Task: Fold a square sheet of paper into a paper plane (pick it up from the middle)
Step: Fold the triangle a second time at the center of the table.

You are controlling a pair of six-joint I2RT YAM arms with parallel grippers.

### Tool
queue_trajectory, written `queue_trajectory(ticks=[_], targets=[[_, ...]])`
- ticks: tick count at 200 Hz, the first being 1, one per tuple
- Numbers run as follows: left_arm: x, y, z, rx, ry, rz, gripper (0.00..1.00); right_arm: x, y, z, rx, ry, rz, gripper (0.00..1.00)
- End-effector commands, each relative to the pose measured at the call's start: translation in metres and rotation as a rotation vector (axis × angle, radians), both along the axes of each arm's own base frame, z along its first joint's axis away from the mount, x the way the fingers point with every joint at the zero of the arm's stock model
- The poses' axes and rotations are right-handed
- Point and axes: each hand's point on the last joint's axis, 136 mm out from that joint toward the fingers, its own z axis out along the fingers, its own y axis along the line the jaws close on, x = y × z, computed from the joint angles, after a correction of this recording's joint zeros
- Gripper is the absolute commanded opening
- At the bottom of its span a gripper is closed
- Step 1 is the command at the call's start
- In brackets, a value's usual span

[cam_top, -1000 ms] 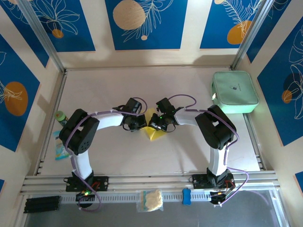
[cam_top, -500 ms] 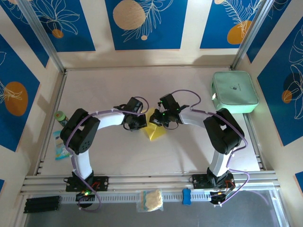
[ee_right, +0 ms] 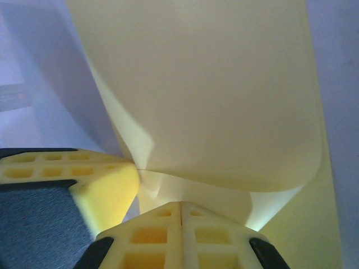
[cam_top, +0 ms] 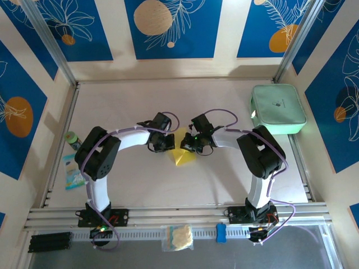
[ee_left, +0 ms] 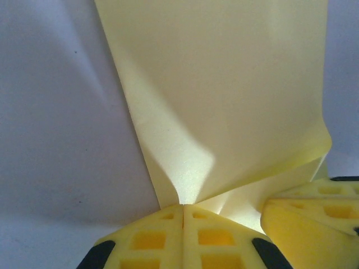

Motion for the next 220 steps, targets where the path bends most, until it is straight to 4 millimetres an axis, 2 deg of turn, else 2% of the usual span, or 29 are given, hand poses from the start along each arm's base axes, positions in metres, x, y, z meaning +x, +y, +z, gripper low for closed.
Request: queue_trajectory(ticks=[1,59,76,102,127,141,182,220], targets=[[-0.009,0.012,-0.020,0.091,0.039,-0.018,0.00,-0.004,-0.007,-0.016,-0.030,0.030,-0.017,0.05],[-0.005,0.012,-0.013,0.093,0.020,-0.023,0.00,-0.014,-0.011,-0.034,-0.083,0.116,-0.068,0.04],[0.000,0.009,-0.002,0.079,-0.004,-0.025,0.00,-0.019,-0.012,-0.039,-0.103,0.138,-0.083,0.04],[0.007,-0.002,0.028,0.003,-0.050,-0.019,0.00,-0.026,-0.019,-0.049,-0.150,0.171,-0.116,0.03],[-0.001,-0.010,0.049,-0.078,-0.061,-0.001,0.06,-0.032,-0.026,-0.058,-0.200,0.196,-0.144,0.03],[-0.012,-0.012,0.050,-0.110,-0.039,0.016,0.08,-0.034,-0.030,-0.061,-0.227,0.208,-0.157,0.02],[-0.046,-0.015,0.035,-0.186,0.053,0.061,0.09,-0.039,-0.038,-0.070,-0.271,0.239,-0.178,0.02],[-0.058,-0.023,0.025,-0.227,0.105,0.067,0.09,-0.041,-0.040,-0.073,-0.279,0.245,-0.175,0.02]])
